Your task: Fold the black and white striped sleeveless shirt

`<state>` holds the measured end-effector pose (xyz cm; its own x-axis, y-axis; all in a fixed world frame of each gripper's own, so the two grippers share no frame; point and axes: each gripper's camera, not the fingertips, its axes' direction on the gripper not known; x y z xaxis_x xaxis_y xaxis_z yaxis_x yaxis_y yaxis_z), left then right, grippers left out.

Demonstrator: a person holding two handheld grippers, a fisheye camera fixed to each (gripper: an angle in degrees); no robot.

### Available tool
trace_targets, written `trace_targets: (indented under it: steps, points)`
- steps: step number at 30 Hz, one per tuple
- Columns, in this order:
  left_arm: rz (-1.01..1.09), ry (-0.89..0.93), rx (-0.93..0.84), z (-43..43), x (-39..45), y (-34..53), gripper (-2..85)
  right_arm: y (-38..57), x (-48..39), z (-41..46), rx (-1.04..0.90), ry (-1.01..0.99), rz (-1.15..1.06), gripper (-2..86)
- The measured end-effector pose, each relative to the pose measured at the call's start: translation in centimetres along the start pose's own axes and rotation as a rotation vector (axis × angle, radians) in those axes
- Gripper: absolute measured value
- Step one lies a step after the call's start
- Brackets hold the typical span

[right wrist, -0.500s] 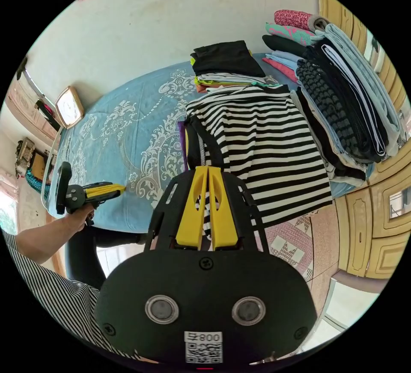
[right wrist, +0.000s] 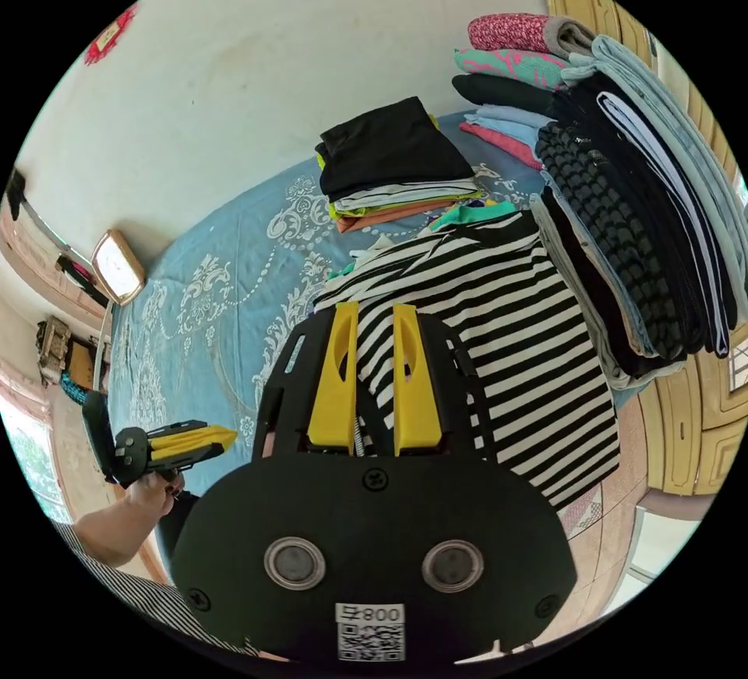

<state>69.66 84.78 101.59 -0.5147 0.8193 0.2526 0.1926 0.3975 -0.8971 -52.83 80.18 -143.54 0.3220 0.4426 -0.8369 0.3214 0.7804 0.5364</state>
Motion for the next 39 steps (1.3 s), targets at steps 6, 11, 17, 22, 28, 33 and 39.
trace_targets:
  steps: [6, 11, 17, 22, 28, 33, 39]
  points:
    - [-0.009, 0.033, -0.025, 0.2, -1.1, 1.4, 0.1, -0.1, 4.4, -0.9, 0.011, -0.062, 0.114, 7.7]
    - [-0.014, 0.049, -0.036, -0.5, -2.0, 2.8, 0.1, 0.1, 7.2, -2.7, 0.007, -0.058, 0.125, 5.4]
    - [-0.014, 0.048, -0.002, -3.2, -3.2, 3.6, 0.2, 2.1, 12.2, -6.4, 0.018, -0.13, 0.148, 1.4]
    - [0.016, 0.06, 0.055, -6.0, -3.7, 3.0, 0.2, 6.5, 18.2, -14.1, 0.126, -0.295, 0.132, 0.6]
    - [0.091, 0.133, 0.151, -9.0, -3.6, -1.1, 0.2, 13.0, 24.8, -24.5, 0.23, -0.452, 0.066, 0.4]
    - [0.18, 0.169, 0.188, -10.2, -2.0, -5.7, 0.4, 16.8, 31.6, -33.1, 0.309, -0.416, 0.107, 0.4]
    - [0.25, 0.191, 0.209, -11.1, 0.5, -9.5, 1.4, 19.2, 38.9, -40.5, 0.371, -0.334, 0.178, 0.3]
